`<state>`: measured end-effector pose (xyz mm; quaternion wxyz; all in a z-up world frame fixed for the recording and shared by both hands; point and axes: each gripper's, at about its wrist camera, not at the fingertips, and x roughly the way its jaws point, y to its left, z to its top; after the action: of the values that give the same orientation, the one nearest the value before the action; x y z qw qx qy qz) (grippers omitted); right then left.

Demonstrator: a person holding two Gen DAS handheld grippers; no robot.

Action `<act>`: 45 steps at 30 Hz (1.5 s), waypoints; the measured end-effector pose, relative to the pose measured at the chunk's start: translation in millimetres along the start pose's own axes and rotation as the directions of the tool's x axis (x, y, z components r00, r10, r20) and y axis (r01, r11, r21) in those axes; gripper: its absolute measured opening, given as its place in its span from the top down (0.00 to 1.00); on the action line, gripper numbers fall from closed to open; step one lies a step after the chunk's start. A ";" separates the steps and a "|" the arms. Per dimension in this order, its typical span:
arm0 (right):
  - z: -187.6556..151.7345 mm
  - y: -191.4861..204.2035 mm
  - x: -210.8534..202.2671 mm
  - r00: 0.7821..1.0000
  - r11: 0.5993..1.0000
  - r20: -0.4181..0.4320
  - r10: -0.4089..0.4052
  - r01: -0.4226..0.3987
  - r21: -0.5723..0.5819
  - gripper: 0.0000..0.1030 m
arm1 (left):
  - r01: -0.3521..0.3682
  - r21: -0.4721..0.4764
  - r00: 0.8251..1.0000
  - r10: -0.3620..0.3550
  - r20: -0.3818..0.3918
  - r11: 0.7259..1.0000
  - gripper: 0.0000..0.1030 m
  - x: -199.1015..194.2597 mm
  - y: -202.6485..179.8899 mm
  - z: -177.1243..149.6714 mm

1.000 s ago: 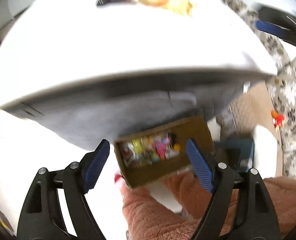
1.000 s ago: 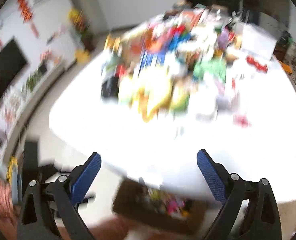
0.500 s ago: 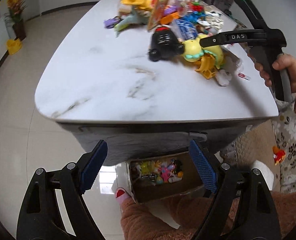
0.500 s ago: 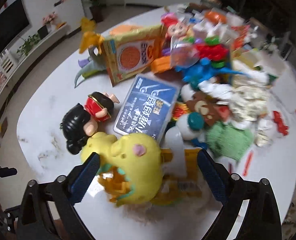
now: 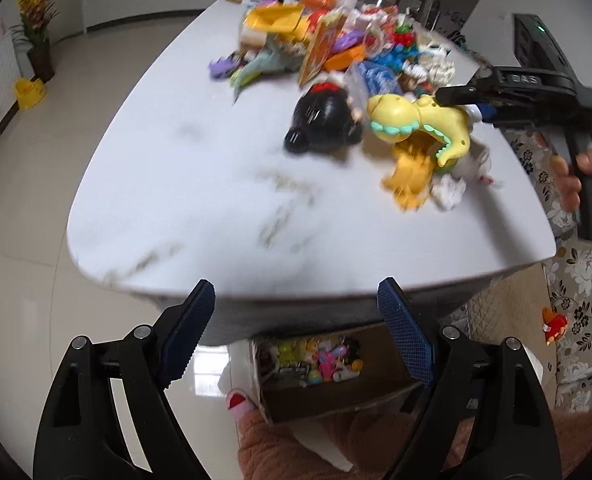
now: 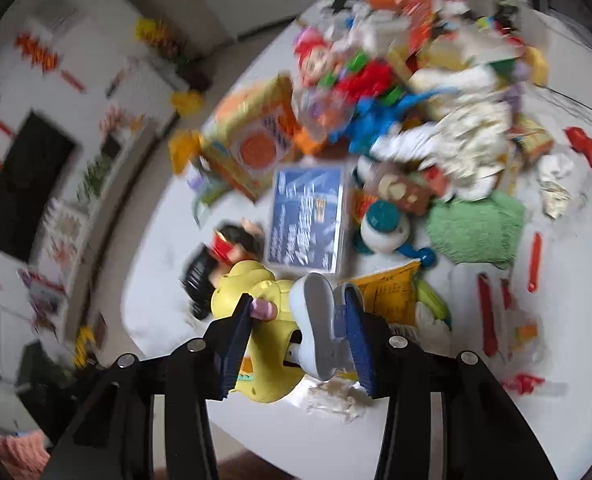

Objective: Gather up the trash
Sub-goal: 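Grasp the yellow toy with the right tool while the left tool grasps the black-haired doll, then carry both items over the cardboard box and open both tools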

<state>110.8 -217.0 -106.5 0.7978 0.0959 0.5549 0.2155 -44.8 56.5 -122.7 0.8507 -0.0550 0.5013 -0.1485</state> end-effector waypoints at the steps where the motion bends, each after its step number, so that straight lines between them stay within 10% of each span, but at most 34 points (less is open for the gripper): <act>1: 1.6 -0.9 -8.7 1.000 1.000 0.028 0.008 -0.009 0.022 0.56 | 0.002 0.008 1.000 -0.003 0.010 1.000 0.21 -0.2 -2.6 6.3; 13: -38.6 -16.3 -123.9 0.966 0.987 0.253 0.055 -0.091 0.135 0.56 | -0.034 0.110 0.999 0.038 -0.033 0.993 0.21 83.7 -30.6 121.3; 18: -72.0 -23.9 -135.5 0.966 0.980 0.258 0.036 -0.084 0.178 0.56 | -0.088 0.108 0.989 0.099 -0.108 0.990 0.40 120.0 -26.8 132.5; 25: -107.7 -37.7 -133.8 0.972 0.965 0.232 0.042 -0.099 0.241 0.56 | -0.028 0.080 0.992 0.038 -0.122 0.996 0.41 103.9 -19.7 127.9; 36: -143.7 -29.0 -99.5 0.996 0.977 0.060 0.066 -0.077 0.201 0.56 | 0.168 0.190 0.977 -0.137 -0.163 0.967 0.41 -0.3 -26.0 35.3; 45: -203.2 -30.6 -42.8 0.990 0.987 -0.135 -0.029 0.050 0.150 0.56 | 0.190 0.165 0.912 -0.112 -0.394 0.968 0.41 51.5 -35.0 -74.2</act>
<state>-82.7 -281.0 -156.7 0.7535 0.1312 0.6234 0.1623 -92.9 11.5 -193.7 0.7237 0.0220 0.6340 -0.2717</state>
